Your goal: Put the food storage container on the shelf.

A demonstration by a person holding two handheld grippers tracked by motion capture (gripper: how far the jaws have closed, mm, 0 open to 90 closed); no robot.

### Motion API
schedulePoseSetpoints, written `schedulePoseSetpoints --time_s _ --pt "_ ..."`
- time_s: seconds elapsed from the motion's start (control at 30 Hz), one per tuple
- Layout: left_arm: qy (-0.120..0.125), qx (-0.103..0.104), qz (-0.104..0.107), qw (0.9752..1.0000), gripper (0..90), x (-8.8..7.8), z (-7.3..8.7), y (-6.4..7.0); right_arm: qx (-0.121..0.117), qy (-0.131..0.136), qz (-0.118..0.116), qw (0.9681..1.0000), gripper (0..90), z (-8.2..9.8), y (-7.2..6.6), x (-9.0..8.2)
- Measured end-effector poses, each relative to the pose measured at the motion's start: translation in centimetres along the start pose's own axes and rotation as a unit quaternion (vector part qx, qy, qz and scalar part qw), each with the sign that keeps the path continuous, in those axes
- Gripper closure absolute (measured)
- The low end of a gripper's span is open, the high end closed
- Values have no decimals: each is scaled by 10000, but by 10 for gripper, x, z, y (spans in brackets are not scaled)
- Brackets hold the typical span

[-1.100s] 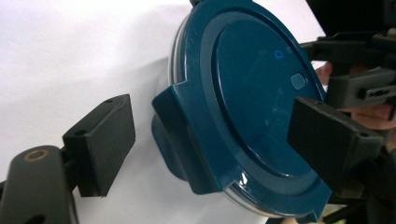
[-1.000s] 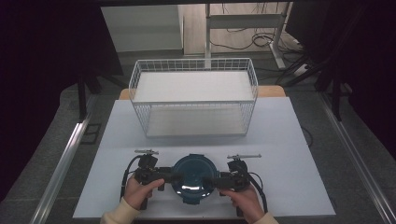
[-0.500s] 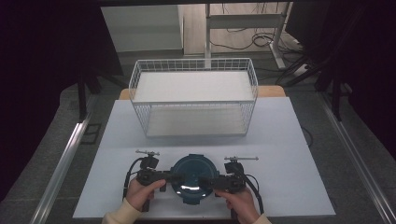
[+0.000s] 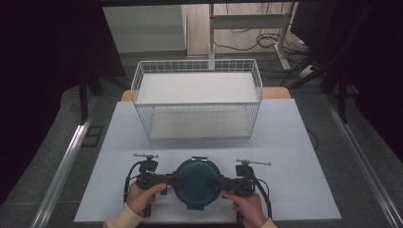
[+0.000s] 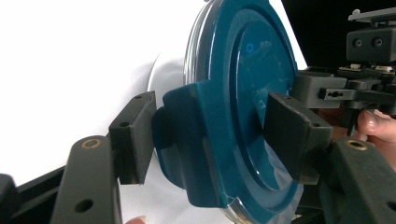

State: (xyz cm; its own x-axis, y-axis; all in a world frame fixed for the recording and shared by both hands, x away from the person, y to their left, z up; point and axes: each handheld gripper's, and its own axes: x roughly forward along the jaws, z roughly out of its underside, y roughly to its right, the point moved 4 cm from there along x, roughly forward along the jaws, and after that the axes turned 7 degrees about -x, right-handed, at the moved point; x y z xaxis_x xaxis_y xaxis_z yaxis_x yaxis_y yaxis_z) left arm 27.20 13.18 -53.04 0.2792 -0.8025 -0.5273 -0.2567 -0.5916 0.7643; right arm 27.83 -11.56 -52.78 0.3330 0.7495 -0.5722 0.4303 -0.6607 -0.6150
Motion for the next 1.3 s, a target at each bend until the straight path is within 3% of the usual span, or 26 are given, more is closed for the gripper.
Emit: schedulePoseSetpoints --time_s 0.4,0.83,1.3 --pt "200 27 -21 9998 394 -6 -1 5 -267 6 -43 9996 333 -1 -5 -1" --pt "260 137 -31 9996 403 -9 -3 11 -460 145 -25 9988 340 -7 -8 -5" --pt "392 266 25 9989 407 -12 -23 21 -708 269 -24 9971 344 -31 -10 -12"
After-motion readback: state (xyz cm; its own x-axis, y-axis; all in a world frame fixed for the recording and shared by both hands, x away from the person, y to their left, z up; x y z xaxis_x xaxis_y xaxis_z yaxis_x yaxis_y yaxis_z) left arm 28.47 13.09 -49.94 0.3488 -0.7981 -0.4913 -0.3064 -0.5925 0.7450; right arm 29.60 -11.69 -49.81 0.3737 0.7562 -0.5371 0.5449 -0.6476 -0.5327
